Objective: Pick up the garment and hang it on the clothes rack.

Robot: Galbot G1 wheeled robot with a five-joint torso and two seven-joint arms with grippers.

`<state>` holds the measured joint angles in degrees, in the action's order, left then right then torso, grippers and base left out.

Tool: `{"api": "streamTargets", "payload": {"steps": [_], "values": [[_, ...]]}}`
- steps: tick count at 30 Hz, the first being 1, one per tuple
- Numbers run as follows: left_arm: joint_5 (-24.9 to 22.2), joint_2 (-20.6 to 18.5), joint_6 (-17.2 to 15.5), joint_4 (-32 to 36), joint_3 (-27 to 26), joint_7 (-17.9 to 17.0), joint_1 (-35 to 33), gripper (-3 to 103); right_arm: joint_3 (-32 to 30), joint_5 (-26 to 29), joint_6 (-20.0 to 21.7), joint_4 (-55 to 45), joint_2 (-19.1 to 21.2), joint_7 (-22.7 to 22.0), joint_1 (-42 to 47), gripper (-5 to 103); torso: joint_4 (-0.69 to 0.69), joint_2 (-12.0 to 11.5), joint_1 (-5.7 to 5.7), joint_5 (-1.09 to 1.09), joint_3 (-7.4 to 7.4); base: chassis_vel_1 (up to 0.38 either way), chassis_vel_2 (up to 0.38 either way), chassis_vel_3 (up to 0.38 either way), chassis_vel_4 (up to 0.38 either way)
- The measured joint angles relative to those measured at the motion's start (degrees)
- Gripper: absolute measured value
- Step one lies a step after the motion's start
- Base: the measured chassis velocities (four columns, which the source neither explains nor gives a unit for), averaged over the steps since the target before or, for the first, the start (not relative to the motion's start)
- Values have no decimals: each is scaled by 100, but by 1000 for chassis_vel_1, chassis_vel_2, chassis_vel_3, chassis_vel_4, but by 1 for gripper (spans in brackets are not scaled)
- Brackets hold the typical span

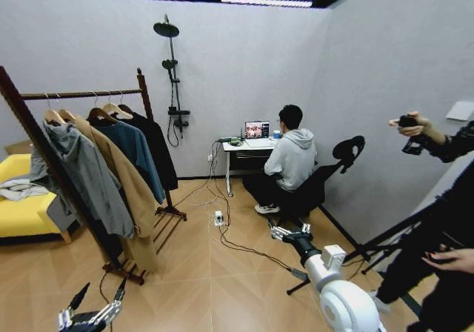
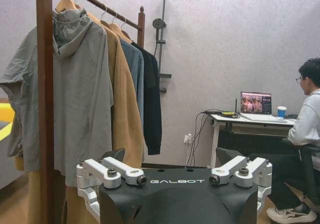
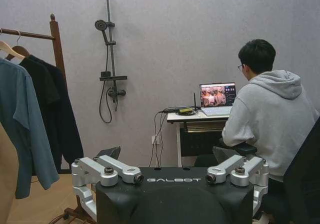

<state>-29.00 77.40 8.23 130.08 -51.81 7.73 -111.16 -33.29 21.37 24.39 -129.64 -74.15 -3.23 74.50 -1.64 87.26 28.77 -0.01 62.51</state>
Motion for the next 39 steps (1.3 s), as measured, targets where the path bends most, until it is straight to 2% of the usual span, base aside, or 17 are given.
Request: {"api": "streamTargets", "payload": {"steps": [24,30,39], "values": [[0,0,0,0,0,0,0,100,-15,-30,-37,72,-33,5,11,100,-1,0,0,0,0,139,-138,-137,134],[0,0,0,0,0,0,0,100,-23,-1,-197,97,-47,4,8,100,-1,1,-1,1,0,126,-123,-141,120],[0,0,0,0,0,0,0,100,-355,287,-194,37,-40,113,100,100,-1,-1,2,1,1,27,-35,-21,35]]}}
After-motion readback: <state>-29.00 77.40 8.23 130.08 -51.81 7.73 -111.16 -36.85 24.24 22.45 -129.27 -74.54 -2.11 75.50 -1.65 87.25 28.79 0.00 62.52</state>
